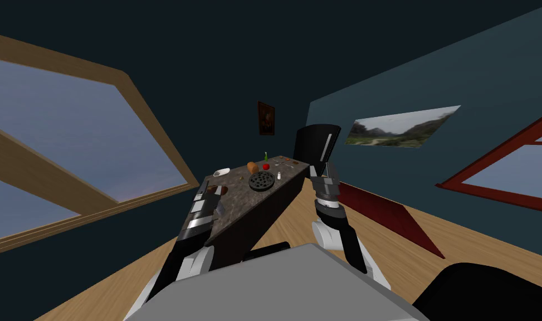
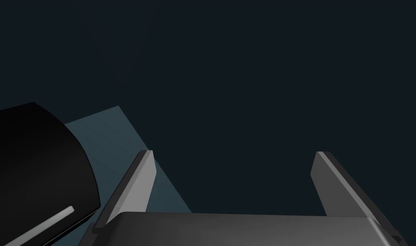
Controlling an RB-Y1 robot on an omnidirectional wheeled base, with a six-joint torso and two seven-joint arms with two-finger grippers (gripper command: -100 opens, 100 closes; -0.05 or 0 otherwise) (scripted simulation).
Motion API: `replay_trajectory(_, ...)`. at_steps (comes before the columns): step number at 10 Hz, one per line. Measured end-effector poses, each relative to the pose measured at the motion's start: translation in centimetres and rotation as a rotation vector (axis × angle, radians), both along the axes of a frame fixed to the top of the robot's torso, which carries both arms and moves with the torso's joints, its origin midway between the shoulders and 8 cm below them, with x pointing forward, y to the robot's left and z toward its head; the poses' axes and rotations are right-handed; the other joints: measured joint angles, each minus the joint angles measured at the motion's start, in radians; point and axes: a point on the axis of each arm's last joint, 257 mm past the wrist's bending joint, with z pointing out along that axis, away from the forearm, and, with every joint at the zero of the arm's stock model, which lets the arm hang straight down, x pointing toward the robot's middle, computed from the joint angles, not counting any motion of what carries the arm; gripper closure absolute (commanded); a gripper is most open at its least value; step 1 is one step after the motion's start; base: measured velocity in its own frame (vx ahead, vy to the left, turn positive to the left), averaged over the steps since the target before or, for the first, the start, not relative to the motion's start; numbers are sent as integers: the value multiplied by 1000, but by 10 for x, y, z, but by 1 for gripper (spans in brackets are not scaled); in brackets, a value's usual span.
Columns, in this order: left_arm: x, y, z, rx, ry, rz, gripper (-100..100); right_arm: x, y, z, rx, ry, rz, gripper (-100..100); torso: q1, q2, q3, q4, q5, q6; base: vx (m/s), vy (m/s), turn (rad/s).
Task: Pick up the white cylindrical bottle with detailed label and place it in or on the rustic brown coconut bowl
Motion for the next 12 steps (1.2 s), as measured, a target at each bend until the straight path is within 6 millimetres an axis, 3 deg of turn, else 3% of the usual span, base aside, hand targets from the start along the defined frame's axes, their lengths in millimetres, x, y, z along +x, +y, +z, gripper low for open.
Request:
replay_trajectory(5, 3, -1, -14, -2, 38, -70, -100, 0, 0, 0, 0, 0, 0, 0, -4, 3, 2, 1, -1, 0, -50, -49, 32)
replay_trajectory(12, 8, 13, -48, -205, 102, -153, -100, 0, 0, 0, 0, 0, 0, 0, -3, 2, 1, 0, -1, 0, -32, -44, 32)
